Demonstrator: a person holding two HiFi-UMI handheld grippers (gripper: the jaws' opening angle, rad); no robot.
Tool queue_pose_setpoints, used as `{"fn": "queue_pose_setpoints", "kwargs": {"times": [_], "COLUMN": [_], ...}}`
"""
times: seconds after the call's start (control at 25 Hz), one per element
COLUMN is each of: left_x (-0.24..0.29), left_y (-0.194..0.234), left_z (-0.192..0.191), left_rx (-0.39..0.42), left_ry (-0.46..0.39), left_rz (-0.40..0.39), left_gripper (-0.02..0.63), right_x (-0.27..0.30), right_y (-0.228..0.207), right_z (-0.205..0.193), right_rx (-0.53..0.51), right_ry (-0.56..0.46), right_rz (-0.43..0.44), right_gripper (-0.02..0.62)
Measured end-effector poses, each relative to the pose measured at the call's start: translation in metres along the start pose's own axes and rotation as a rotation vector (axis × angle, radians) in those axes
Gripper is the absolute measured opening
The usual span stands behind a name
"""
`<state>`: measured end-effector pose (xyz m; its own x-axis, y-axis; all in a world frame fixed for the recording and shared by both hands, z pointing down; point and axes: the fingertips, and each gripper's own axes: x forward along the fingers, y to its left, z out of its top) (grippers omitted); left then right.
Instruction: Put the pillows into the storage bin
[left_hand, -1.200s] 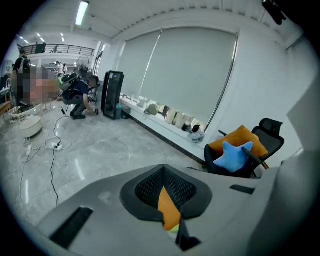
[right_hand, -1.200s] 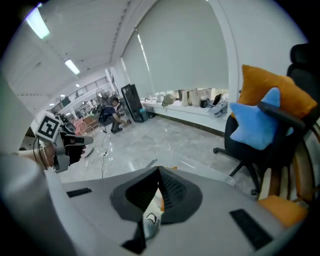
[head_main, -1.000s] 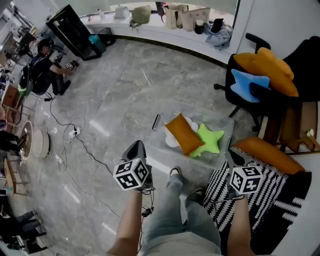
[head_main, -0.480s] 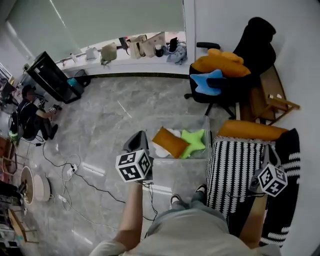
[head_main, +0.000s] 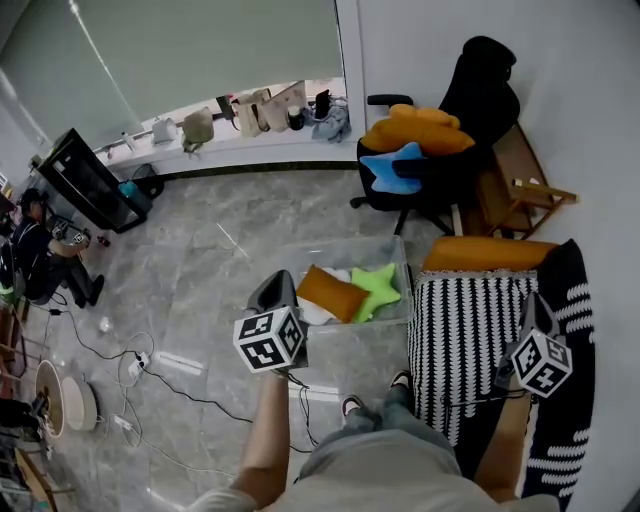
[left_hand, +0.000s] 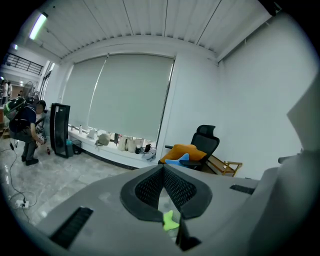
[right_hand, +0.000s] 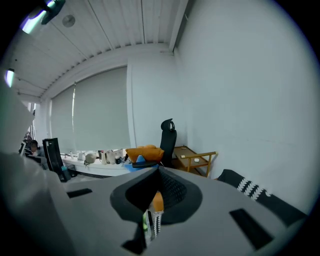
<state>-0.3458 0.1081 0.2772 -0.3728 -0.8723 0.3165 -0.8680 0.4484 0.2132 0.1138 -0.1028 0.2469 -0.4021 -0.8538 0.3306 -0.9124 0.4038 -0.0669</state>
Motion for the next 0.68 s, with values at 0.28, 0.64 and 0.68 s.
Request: {"fn": "queue_pose_setpoints", "kwargs": {"times": [0.28, 0.64, 0.68], "left_x": [-0.01, -0.016, -0.016], "left_y": [0.005, 0.017, 0.018], "left_z": [0.001, -0.001, -0.001], "left_rx": [-0.008, -0.045, -0.048], "left_ry": [-0.004, 0.005, 0.006], "left_rz": [0.001, 0.006, 0.005], "left_gripper": [0.003, 0.003, 0.003], "right_x": [-0.011, -0.012, -0.012], "right_y": [0.005, 0.015, 0.017], "right_z": [-0.004, -0.002, -0.002], "right_rx": [0.022, -0.006, -0.009], "right_ry": [0.005, 0.013, 0.014], "right_rz": [-0.001, 0.003, 0.006], "right_gripper": [0.0, 0.0, 0.0]}}
